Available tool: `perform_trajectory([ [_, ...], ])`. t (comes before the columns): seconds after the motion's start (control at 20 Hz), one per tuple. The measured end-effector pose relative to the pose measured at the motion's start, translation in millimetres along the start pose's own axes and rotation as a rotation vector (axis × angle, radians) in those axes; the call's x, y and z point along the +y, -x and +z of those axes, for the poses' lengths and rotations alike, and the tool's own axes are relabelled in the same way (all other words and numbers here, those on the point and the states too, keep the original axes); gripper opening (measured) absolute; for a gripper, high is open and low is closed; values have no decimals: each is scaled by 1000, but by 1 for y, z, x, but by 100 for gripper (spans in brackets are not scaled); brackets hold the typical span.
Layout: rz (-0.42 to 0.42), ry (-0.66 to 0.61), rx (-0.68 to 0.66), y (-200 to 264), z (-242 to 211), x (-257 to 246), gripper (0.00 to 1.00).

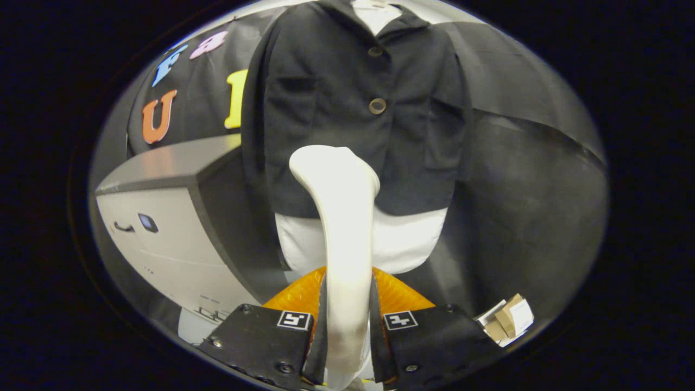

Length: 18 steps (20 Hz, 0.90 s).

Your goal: Iron the clothes twice with a garment steamer, once on the left side and once on the right side.

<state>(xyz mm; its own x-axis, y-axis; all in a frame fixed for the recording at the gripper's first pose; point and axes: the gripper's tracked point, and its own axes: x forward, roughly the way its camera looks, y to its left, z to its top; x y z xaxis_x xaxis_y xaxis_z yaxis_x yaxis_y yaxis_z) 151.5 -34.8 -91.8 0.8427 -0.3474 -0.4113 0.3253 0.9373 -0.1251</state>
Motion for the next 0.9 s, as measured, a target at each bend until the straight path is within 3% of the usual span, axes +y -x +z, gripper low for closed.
perform_trajectory([
  [0.5, -135, -125, -270, 130, 106, -107, 36],
  [0.65, -160, -153, -389, 144, 156, -124, 36],
  [0.9, -122, -180, -572, 153, 252, -142, 36],
])
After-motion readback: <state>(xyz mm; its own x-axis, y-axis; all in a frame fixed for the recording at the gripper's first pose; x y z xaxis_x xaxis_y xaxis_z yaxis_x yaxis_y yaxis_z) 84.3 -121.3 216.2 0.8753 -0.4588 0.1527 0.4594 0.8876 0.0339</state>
